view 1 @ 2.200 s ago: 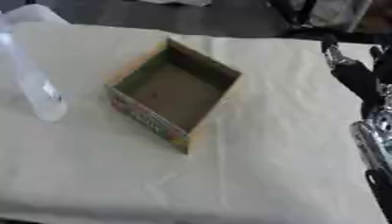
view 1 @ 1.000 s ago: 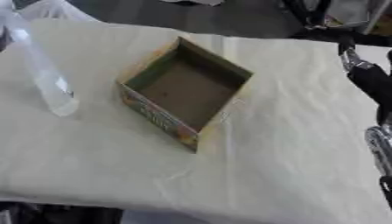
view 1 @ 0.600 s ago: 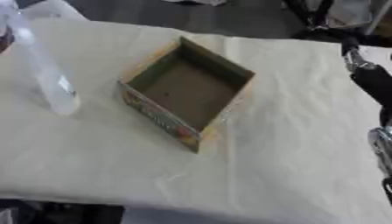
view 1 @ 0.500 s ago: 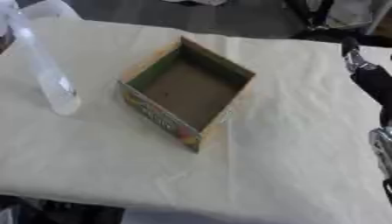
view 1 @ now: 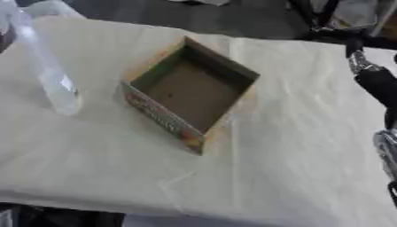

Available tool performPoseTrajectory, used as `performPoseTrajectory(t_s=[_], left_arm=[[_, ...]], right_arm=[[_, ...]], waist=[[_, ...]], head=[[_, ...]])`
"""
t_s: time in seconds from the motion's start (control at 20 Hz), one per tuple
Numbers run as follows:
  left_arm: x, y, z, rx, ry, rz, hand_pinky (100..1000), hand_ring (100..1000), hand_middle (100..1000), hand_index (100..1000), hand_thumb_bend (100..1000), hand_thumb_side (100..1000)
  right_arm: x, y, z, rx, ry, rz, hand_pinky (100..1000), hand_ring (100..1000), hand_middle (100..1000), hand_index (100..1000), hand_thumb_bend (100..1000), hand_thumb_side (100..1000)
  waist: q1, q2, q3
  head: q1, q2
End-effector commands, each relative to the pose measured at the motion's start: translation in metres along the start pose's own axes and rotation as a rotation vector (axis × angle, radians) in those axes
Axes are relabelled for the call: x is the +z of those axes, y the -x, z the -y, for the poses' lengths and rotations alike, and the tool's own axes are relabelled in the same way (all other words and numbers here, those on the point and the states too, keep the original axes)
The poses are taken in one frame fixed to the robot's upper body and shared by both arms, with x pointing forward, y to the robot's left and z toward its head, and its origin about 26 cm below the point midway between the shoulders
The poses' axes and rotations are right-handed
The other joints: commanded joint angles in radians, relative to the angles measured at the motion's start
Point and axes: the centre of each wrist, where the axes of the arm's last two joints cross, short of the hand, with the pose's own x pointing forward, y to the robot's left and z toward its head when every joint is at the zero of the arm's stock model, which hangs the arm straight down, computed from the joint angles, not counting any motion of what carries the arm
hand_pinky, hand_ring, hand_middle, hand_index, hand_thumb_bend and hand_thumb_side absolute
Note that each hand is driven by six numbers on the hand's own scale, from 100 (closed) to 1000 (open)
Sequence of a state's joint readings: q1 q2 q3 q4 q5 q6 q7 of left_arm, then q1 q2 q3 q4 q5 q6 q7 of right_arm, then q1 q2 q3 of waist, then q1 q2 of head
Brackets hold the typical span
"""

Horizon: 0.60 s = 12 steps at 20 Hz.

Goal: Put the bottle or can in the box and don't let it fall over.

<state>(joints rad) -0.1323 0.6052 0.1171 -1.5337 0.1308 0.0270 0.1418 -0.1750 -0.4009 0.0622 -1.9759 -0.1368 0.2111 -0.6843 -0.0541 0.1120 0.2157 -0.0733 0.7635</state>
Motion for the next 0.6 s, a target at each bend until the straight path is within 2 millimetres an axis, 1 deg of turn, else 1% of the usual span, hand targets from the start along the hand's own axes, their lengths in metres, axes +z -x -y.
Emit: performPoseTrajectory(t_s=[0.05, 0.6], left_arm=[[-0.01, -0.01, -0.009, -0.051, 0.027, 0.033, 1000, 948, 884, 876, 628, 335], [-0.038, -0.021, 0.006, -0.084, 0.115, 0.066, 1000, 945, 884, 872, 635, 347]], right_arm=[[-0.003, -0.01, 0.002, -0.005, -0.013, 0.041, 1000, 1000, 1000, 919, 456, 143], [-0.002, -0.01, 0.0, -0.011, -0.019, 0.034, 1000, 1000, 1000, 919, 452, 147]], waist=[[0.003, -0.003, 0.0], [0.001, 0.004, -0.007]], head=[[0.001, 0.0], [0.013, -0.008]])
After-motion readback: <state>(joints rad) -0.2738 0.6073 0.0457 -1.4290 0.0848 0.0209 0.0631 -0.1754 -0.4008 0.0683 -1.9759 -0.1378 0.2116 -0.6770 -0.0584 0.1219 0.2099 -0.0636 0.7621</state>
